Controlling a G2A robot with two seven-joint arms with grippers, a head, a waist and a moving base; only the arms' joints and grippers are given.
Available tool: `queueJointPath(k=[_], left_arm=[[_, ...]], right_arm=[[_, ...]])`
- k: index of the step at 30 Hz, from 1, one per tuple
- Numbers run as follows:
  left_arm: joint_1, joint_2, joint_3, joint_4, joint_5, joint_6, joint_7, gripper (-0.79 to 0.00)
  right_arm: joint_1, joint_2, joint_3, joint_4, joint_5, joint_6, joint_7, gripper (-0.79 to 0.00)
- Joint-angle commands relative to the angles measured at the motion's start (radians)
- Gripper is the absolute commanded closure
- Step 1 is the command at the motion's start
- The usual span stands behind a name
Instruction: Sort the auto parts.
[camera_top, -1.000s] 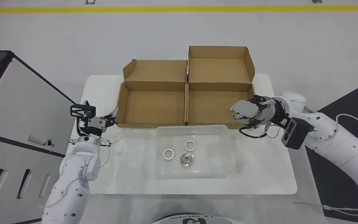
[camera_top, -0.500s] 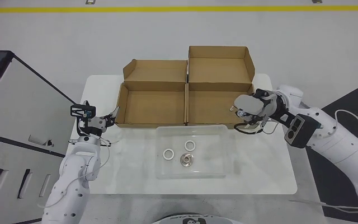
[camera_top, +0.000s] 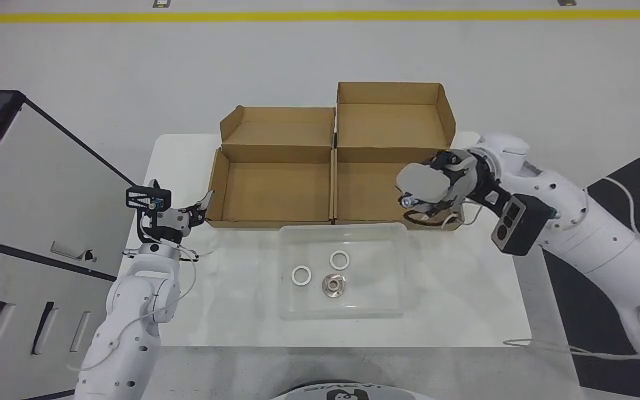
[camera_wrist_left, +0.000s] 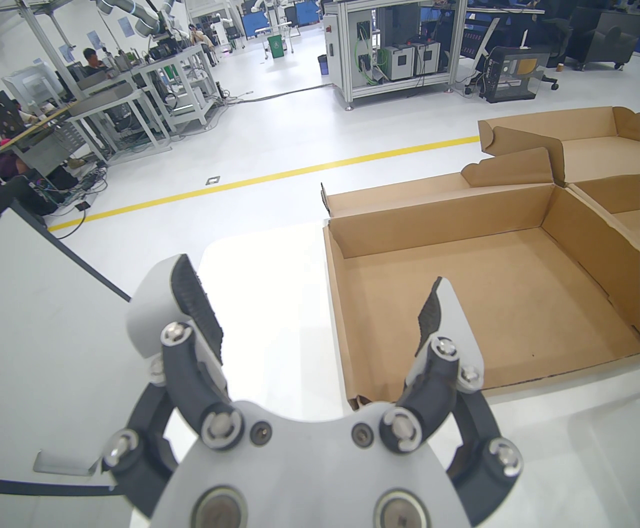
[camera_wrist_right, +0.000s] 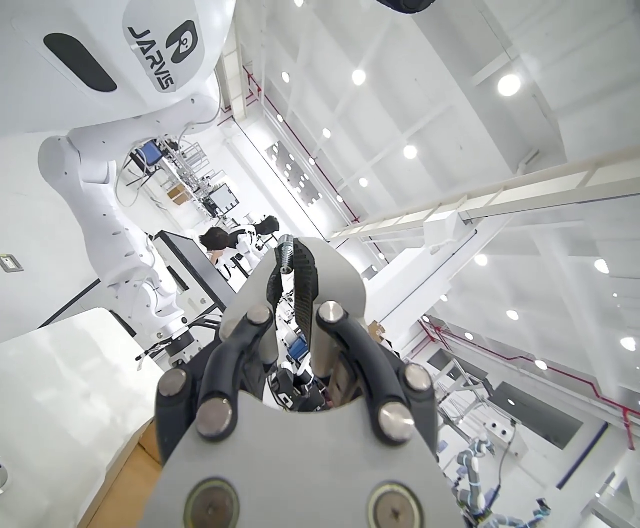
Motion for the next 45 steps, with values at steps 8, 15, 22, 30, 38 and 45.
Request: queueJointPath(k=[8,15,22,30,38,45], left_arm=[[0.0,0.0,0.0,0.0,0.0,0.0,0.0,-0.785],[0.0,0.0,0.0,0.0,0.0,0.0,0.0,-0.785],[0.0,0.0,0.0,0.0,0.0,0.0,0.0,-0.785],[0.0,0.0,0.0,0.0,0.0,0.0,0.0,-0.785],[0.0,0.0,0.0,0.0,0.0,0.0,0.0,-0.785],[0.0,0.0,0.0,0.0,0.0,0.0,0.0,-0.785]], right_arm=[[0.058,-0.037,-0.035,0.031,-0.009,0.015,-0.015,0.0],[0.102,-0.062,-0.035,0.016,0.007,0.019,-0.019,0.0],[0.121,-0.082,-0.023,0.013,0.011,0.019,-0.019,0.0],[0.136,-0.108,-0.008,0.017,0.003,0.019,-0.019,0.0],[0.16,-0.136,0.008,0.018,-0.015,0.019,-0.019,0.0],[0.138,-0.155,0.016,0.019,0.045,0.019,-0.019,0.0]])
